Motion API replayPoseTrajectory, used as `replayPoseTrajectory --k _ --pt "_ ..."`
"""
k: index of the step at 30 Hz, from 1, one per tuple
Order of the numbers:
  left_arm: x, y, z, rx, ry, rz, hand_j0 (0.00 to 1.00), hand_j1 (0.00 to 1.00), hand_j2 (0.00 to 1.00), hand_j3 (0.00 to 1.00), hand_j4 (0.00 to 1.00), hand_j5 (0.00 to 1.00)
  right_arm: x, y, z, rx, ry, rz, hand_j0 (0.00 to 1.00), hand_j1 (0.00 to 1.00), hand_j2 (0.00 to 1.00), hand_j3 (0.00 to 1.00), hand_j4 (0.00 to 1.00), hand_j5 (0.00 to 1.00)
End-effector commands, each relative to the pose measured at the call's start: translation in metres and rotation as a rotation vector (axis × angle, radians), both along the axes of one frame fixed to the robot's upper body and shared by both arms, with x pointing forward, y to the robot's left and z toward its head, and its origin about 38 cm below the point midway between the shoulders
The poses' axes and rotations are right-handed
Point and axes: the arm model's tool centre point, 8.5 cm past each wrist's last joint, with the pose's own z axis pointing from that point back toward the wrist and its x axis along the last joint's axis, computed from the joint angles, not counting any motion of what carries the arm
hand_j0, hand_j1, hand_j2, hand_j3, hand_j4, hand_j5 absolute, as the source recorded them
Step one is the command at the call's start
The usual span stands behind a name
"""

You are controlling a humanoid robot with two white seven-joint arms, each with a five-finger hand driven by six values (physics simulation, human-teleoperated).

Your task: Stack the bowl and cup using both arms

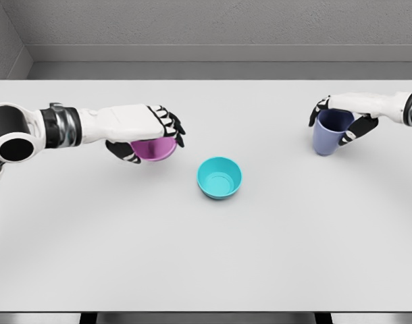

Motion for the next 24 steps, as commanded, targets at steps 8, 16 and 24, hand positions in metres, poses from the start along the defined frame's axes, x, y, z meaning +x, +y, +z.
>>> replayPoseTrajectory --k 8,16,24 --pt "-0.005 -0.031 -0.008 -0.027 0.018 -0.063 0.73 0.73 0.73 0.73 0.73 0.73 -0.001 -0.003 0.007 0.002 -0.013 0.003 0.58 0.58 0.58 0.58 0.58 0.58" --pt "-0.006 -0.052 -0.003 -0.033 0.008 -0.111 0.73 0.73 0.73 0.73 0.73 0.73 -0.003 -0.005 0.012 0.000 -0.022 0.008 0.58 0.58 0.58 0.58 0.58 0.58" --pt "-0.009 -0.072 -0.005 -0.031 0.013 -0.155 0.73 0.73 0.73 0.73 0.73 0.73 -0.006 0.000 0.017 -0.002 -0.034 0.029 0.58 0.58 0.58 0.58 0.58 0.58"
